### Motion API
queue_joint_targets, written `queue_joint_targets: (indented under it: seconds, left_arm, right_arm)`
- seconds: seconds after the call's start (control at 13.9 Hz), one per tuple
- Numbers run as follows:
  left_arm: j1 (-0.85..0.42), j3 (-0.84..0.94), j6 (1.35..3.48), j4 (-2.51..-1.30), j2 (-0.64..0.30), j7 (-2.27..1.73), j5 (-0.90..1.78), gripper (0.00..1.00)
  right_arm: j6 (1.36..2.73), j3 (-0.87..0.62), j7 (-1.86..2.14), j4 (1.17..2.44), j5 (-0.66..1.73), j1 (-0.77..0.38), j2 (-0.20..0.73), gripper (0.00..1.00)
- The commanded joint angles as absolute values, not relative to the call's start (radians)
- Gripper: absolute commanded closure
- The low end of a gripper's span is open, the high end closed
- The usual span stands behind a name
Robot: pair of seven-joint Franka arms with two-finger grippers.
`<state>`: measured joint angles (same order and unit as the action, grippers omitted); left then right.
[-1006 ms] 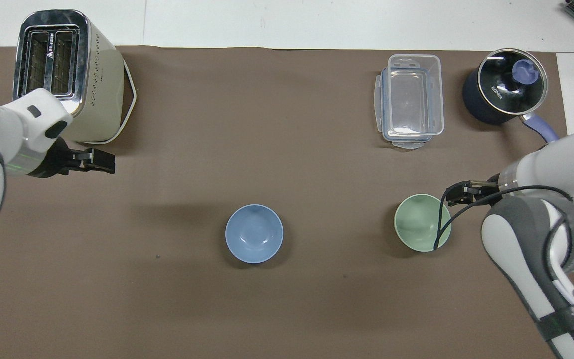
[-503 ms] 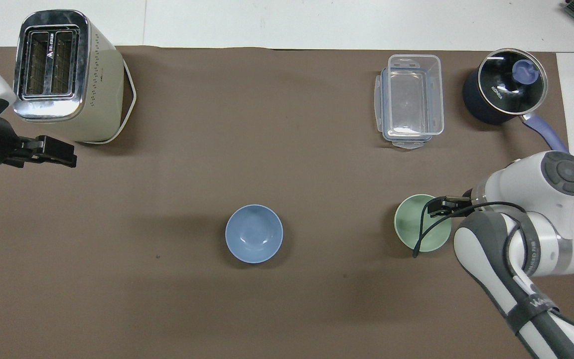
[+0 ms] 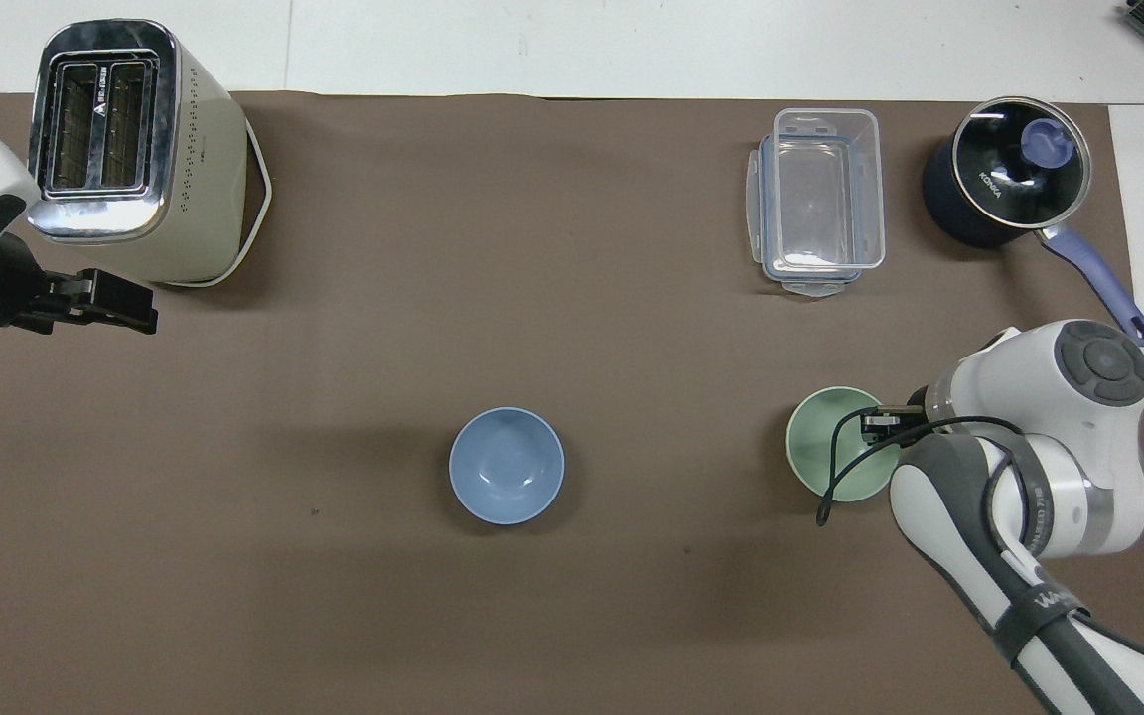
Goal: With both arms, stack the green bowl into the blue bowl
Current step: 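Grasp the green bowl rim with the right gripper and lift it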
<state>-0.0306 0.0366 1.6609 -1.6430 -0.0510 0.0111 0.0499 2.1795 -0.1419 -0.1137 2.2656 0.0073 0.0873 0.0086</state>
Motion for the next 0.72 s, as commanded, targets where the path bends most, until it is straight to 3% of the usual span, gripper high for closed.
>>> queue_joint_targets:
  seconds: [0.0, 0.43, 0.65]
  left_arm:
    - [-0.025, 0.041, 1.638, -1.617, -0.061, 0.011, 0.029, 0.0]
    - [-0.025, 0.041, 1.638, -1.617, -0.063, 0.011, 0.029, 0.0]
    - [-0.026, 0.041, 1.638, -1.617, -0.061, 0.011, 0.029, 0.0]
  right_arm:
    - [2.096, -0.149, -0.109, 2.223, 0.113, 0.005, -0.044, 1.0]
    - [2.137, -0.152, -0.25, 2.158, 0.213, -0.248, -0.037, 1.0]
    - [2.206, -0.152, -0.423, 2.12, 0.255, -0.398, 0.015, 1.0]
